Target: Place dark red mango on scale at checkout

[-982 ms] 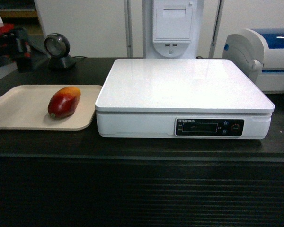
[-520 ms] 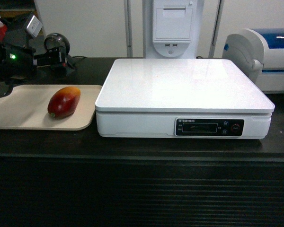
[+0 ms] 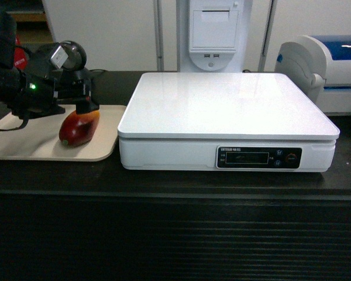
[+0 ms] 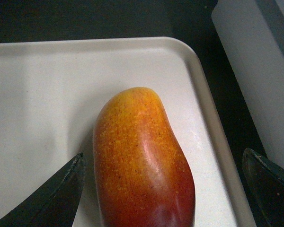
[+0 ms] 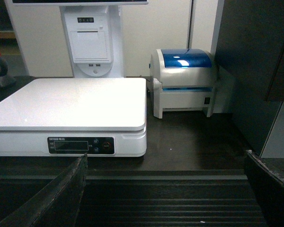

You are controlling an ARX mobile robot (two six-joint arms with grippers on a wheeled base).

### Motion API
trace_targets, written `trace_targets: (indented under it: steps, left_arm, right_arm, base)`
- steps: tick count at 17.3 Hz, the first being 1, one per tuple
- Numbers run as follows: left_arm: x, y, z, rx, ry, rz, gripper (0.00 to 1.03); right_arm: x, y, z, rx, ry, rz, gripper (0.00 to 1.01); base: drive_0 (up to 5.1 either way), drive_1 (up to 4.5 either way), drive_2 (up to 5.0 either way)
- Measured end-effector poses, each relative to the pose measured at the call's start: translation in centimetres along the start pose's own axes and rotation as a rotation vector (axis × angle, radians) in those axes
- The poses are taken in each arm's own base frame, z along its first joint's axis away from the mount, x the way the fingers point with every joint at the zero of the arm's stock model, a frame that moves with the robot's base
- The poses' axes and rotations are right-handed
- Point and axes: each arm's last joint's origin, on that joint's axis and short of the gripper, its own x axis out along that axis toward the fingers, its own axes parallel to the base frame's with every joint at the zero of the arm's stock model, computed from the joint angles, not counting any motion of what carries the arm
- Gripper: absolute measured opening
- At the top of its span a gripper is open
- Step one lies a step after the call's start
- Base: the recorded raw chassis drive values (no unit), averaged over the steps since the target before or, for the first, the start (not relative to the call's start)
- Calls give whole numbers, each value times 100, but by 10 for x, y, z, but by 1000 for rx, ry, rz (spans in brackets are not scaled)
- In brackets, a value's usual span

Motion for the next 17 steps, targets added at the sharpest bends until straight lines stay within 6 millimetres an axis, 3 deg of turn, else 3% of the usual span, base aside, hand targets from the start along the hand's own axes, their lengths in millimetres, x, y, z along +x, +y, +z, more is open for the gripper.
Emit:
trace_targets:
  steps: [8, 13, 16, 17]
  left_arm:
    - [25, 1, -12, 34, 131, 20, 98]
    - [35, 4, -9, 119, 162, 95, 97]
    - [37, 2, -10, 141, 171, 103, 67]
    - [37, 2, -10, 140, 177, 104, 61]
  right_arm:
    - [0, 0, 0, 0, 0, 0, 98]
    - [0, 0, 0, 0, 0, 0, 98]
    - [0, 0, 0, 0, 0, 0, 98]
    - [0, 0, 0, 0, 0, 0, 98]
  base:
    - [0, 0, 0]
    - [0, 0, 0]
    - [0, 0, 0]
    - [0, 0, 0]
